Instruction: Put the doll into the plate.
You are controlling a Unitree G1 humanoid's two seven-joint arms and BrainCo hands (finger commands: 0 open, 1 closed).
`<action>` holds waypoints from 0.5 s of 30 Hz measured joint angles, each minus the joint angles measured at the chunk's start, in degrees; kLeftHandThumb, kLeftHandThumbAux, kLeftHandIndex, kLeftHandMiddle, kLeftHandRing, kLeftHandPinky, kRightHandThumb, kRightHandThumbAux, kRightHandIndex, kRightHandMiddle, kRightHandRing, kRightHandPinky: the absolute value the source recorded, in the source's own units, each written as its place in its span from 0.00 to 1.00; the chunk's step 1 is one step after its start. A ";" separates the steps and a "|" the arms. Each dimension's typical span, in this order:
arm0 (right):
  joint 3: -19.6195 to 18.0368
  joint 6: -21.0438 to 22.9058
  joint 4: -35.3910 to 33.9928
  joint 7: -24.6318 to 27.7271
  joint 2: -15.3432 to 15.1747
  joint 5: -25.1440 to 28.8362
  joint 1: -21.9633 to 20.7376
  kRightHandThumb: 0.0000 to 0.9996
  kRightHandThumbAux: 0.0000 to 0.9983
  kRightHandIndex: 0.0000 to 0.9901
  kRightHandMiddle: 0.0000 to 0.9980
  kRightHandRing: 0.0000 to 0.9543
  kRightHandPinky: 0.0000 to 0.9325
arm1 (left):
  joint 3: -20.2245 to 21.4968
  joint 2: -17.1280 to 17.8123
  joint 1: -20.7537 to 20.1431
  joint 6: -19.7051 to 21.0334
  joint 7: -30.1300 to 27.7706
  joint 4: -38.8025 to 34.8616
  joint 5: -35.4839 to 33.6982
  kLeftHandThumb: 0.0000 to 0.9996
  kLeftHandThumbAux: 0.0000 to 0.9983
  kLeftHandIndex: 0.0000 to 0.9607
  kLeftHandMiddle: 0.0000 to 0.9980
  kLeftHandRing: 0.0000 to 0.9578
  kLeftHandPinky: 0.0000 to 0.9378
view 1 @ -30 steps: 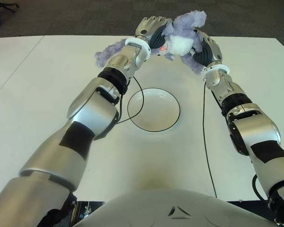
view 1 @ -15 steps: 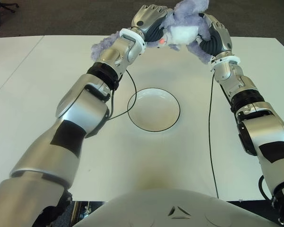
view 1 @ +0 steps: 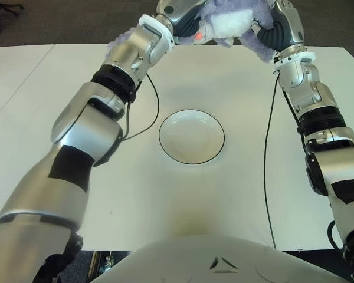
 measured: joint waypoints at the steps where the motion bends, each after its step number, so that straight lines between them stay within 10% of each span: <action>1: -0.33 0.69 -2.23 0.60 -0.12 -0.02 0.88 0.73 0.71 0.45 0.87 0.92 0.95 | 0.07 0.61 0.21 -0.05 -0.36 -1.41 0.02 0.86 0.66 0.43 0.54 0.87 0.85; 15: -3.98 9.84 -32.61 13.62 -2.84 -0.52 15.09 0.72 0.71 0.44 0.89 0.93 0.95 | 5.22 13.93 16.82 -0.26 -7.93 -33.71 -0.32 0.86 0.66 0.43 0.54 0.89 0.87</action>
